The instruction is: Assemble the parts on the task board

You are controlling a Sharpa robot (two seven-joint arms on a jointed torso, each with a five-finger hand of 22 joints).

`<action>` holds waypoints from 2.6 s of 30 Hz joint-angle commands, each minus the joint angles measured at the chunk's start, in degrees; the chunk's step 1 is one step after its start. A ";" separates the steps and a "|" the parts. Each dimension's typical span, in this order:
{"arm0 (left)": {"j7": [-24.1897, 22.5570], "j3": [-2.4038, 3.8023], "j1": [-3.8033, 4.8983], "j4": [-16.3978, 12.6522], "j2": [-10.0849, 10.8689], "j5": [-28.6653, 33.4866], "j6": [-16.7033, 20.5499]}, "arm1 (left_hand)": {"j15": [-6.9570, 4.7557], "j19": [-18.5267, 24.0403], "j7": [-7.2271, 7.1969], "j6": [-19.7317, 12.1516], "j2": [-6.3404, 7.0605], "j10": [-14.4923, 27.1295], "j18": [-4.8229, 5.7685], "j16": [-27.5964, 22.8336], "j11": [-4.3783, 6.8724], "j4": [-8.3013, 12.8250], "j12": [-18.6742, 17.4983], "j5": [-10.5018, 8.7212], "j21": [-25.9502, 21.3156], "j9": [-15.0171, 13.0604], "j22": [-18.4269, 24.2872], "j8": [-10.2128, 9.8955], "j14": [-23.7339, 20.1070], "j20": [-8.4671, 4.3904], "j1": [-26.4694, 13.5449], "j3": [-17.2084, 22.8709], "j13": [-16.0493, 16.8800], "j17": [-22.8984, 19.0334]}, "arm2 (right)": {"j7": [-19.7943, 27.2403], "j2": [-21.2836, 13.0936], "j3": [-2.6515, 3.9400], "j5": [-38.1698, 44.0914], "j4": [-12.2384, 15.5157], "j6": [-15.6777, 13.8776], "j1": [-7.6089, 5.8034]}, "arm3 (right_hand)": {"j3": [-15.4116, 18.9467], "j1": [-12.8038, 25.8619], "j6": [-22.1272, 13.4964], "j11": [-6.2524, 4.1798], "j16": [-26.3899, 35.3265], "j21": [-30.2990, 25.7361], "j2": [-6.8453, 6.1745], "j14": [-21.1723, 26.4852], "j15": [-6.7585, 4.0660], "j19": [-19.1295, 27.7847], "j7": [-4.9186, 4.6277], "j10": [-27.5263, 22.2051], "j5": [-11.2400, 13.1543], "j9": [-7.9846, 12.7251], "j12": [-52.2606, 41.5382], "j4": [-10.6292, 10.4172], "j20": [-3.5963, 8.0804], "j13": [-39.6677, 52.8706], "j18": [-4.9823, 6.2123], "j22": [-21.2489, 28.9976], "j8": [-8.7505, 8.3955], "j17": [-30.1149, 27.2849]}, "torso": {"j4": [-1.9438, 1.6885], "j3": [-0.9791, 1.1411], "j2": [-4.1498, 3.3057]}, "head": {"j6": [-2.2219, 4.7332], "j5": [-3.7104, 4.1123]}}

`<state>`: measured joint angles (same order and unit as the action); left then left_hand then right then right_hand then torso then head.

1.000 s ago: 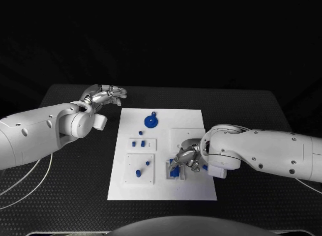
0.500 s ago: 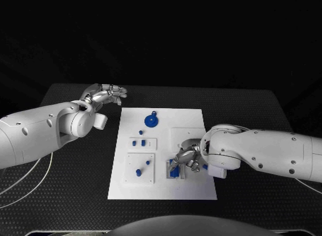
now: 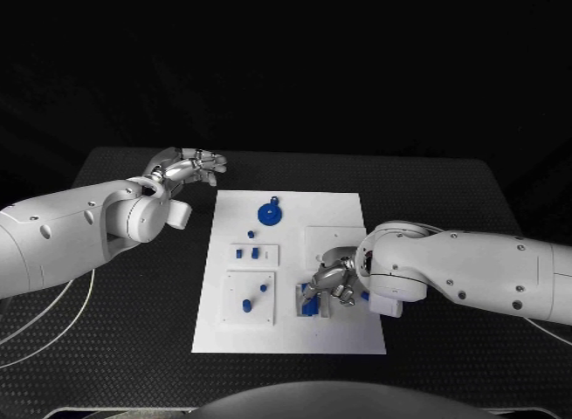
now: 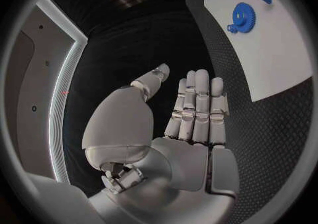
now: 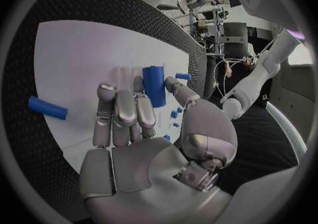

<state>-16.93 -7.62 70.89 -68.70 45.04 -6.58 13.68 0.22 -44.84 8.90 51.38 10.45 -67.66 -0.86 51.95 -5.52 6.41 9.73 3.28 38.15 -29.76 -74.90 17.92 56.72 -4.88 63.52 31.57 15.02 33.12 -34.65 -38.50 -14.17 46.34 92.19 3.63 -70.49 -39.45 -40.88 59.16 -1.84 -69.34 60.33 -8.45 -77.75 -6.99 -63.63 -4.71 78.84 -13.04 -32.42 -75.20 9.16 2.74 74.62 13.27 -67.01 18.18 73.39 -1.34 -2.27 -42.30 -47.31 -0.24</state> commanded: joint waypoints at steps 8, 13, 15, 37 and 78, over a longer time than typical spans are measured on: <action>-0.29 0.03 0.08 -0.16 -0.07 -0.08 -0.75 | -0.09 0.18 -0.13 0.05 -0.23 -0.04 -0.45 -0.32 -0.16 0.02 0.23 -0.28 -0.29 0.05 -1.24 0.29 -0.10 -0.63 -0.16 -0.20 0.07 0.09 | 0.31 0.48 -0.01 0.64 -0.33 0.94 0.29 | 0.45 0.80 0.29 0.24 0.06 0.25 -0.21 0.15 -0.44 -0.28 -0.05 -0.39 0.53 0.05 0.33 -0.12 -0.02 -0.01 1.73 0.04 -0.30 -0.16 | 0.00 0.02 -0.02 | -0.05 -0.08; -0.28 0.03 0.08 -0.17 -0.03 -0.08 -0.80 | -0.09 0.18 -0.13 0.05 -0.23 -0.04 -0.45 -0.33 -0.16 0.02 0.23 -0.28 -0.29 0.05 -1.24 0.29 -0.10 -0.64 -0.15 -0.20 0.07 0.09 | 0.33 0.67 -0.01 1.68 -0.55 1.08 0.34 | 0.35 1.13 0.22 0.25 0.24 0.16 -1.09 0.30 -0.43 -0.21 -0.05 -0.56 2.49 0.02 0.59 -0.63 -0.01 -0.10 1.73 0.10 -0.40 -0.32 | -0.01 -0.01 0.03 | -0.19 -0.18; -0.27 0.03 0.08 -0.12 -0.03 -0.08 -0.74 | -0.09 0.18 -0.13 0.05 -0.22 -0.04 -0.45 -0.33 -0.16 0.02 0.23 -0.28 -0.29 0.05 -1.24 0.29 -0.10 -0.64 -0.15 -0.20 0.07 0.09 | 0.34 0.64 -0.01 1.73 -0.56 1.19 0.36 | 0.06 1.12 0.24 0.25 0.28 0.15 -1.74 0.35 -0.45 -0.21 -0.04 -0.58 2.99 -0.03 0.68 -0.99 0.02 -0.08 1.73 0.14 -0.44 -0.39 | 0.04 0.01 0.03 | -0.21 -0.26; -0.25 0.03 0.08 -0.18 0.00 -0.09 -0.76 | -0.09 0.18 -0.13 0.03 -0.19 -0.03 -0.45 -0.34 -0.16 0.00 0.25 -0.28 -0.29 0.06 -1.24 0.29 -0.10 -0.64 -0.16 -0.18 0.06 0.10 | 0.36 1.05 -0.01 1.92 -0.52 1.51 0.61 | -0.90 0.80 0.18 0.26 0.43 0.15 -3.43 0.51 -0.45 -0.28 -0.07 -0.74 4.48 -0.25 1.15 -2.55 0.09 -0.12 1.73 0.26 -0.57 -0.62 | 0.03 -0.01 0.02 | -0.28 -0.42; 0.09 0.03 0.09 -0.06 0.13 -0.75 -0.55 | -0.09 0.15 -0.12 0.02 -0.14 0.01 -0.45 -0.34 -0.17 -0.09 0.27 -0.29 -0.27 0.07 -1.24 0.29 -0.06 -0.64 -0.25 -0.18 0.05 0.13 | 2.80 -0.66 0.00 5.84 0.33 -1.35 0.66 | 0.12 0.45 -0.35 0.23 0.97 0.22 -7.73 1.39 -0.51 0.13 -0.06 -1.17 10.21 -1.41 2.05 -5.80 0.36 0.06 1.73 0.40 -0.66 -1.35 | 0.03 0.03 0.06 | 0.06 -0.67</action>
<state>-16.50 -7.62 70.90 -68.72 45.29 -7.02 13.67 0.22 -44.84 8.89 51.38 10.45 -67.67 -0.86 51.95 -5.52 6.41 9.71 3.28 38.15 -29.76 -74.91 17.92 56.72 -4.88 63.52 31.56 15.02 33.18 -33.79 -38.57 -14.15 50.24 92.18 3.92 -69.87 -39.61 -39.77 59.20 -1.65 -68.55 60.23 -16.35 -76.62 -7.38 -63.55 -4.71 77.77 -3.11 -33.74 -73.36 3.32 2.67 74.58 13.77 -66.61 17.41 72.02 -1.31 -2.27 -42.28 -47.38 -0.92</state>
